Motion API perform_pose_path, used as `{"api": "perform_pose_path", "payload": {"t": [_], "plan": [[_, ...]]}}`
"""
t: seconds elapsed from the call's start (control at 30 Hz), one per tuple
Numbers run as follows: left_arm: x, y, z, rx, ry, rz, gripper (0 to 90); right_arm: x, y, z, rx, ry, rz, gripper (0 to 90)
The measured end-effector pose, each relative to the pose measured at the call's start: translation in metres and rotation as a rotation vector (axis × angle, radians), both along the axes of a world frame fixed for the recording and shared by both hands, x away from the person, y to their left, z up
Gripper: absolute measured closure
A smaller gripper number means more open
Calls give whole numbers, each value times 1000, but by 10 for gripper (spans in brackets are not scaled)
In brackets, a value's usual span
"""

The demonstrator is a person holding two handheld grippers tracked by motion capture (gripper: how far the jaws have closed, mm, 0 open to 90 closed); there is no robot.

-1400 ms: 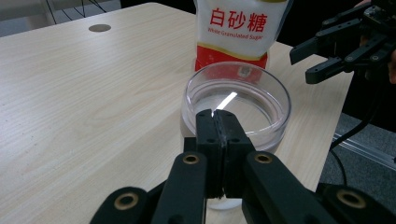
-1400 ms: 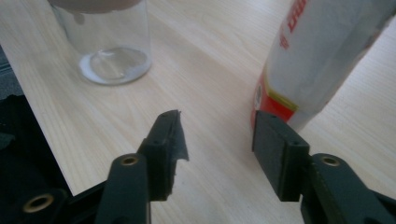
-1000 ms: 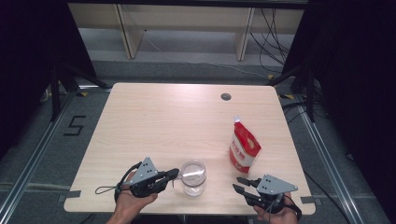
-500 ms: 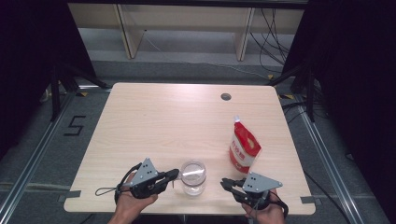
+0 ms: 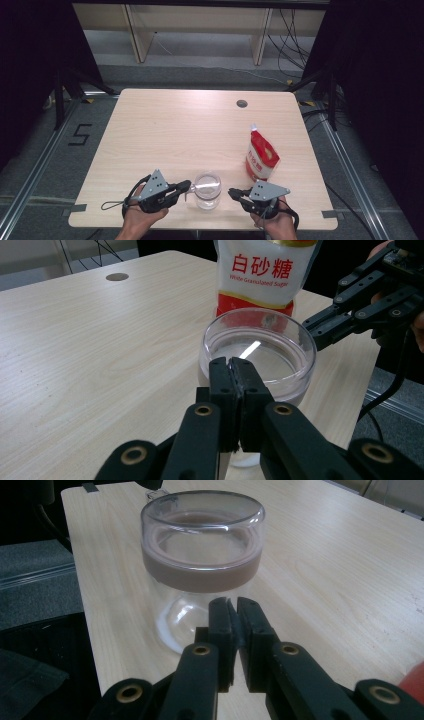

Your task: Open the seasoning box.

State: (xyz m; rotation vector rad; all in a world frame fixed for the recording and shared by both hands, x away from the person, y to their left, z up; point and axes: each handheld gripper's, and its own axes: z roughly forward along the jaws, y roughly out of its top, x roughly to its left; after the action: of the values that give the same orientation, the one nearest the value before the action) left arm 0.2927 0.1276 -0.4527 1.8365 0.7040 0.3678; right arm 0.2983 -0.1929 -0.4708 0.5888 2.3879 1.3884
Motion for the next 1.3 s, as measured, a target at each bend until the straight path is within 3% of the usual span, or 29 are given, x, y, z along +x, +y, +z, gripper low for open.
{"api": "perform_pose_path", "payload": {"t": [0.17,0.33,0.87,0.93,1.0,1.03,1.07,1.1,1.2,1.3], "plan": [[-1,0,0,1,-3,1,874,4,5,1,-11,-16,17,864],[-1,0,-2,-12,12,11,873,6,11,2,3,-18,35,865],[0,1,-2,-9,6,0,856,4,20,15,41,-52,48,900],[0,1,-3,-22,19,9,792,4,21,16,43,-62,50,900],[-1,3,-2,-6,1,15,696,4,22,17,45,-63,54,900],[-2,4,-3,-27,9,21,638,4,23,17,53,-65,52,900],[-3,5,-3,-17,11,21,609,6,24,18,45,-98,64,900],[-4,7,-3,-18,12,15,571,4,25,19,53,-68,55,900],[-7,14,-8,-2,26,28,457,3,29,21,51,-73,68,900],[-10,21,-13,11,49,42,405,3,33,24,50,-80,78,895]]}}
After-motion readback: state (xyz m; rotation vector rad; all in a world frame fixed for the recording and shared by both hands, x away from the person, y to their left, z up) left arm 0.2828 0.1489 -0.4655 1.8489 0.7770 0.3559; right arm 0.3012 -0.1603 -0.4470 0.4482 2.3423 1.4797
